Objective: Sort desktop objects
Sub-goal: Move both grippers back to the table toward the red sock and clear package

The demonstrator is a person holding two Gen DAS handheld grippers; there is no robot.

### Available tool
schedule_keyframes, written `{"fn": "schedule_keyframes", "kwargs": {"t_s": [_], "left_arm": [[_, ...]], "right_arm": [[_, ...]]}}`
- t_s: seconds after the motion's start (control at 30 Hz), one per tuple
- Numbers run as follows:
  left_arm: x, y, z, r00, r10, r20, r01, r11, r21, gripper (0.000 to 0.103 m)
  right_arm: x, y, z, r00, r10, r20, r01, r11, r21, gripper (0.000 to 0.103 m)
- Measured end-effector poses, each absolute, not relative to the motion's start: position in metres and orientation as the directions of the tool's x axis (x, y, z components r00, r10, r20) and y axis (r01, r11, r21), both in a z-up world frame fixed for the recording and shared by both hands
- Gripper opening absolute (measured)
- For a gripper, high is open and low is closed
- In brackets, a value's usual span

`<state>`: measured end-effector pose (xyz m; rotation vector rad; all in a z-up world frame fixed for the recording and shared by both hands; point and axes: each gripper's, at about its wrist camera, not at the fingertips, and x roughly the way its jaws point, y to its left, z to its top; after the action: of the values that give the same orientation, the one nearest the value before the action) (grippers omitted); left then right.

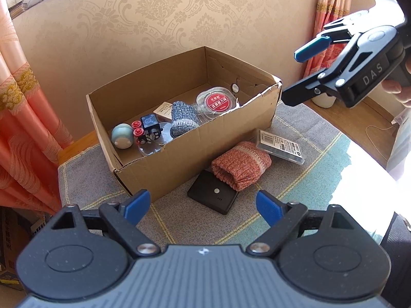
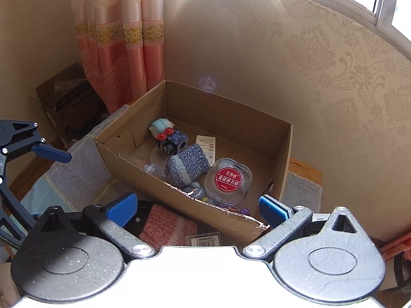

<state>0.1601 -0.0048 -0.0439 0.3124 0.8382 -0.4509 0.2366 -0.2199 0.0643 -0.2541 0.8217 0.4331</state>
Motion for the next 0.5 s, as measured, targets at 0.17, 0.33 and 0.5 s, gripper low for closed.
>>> {"fn": "schedule_keyframes", "kwargs": {"t_s": [0.17,0.33,0.5], "left_arm": [[0.150,-0.014,-0.050,0.598,-0.255,-0.760,0.501,0.859,0.106,0.090],[0.142,-0.024,-0.059,0.603,-0.269,-0.751,0.509,0.855,0.102,0.090],[0.139,-0.033,-0.069,0.583,-0.270,-0.767,0.524,0.846,0.100,0.090]], "right_arm": [[0.221,-0.233,0.050,0.589,0.271,-0.761,-0.445,0.895,-0.026,0.102],[0.209,-0.240,0.031,0.565,0.259,-0.783,-0.440,0.898,-0.021,0.102],[0.208,-0.243,0.005,0.534,0.225,-0.815,-0.450,0.892,-0.048,0.102]]}}
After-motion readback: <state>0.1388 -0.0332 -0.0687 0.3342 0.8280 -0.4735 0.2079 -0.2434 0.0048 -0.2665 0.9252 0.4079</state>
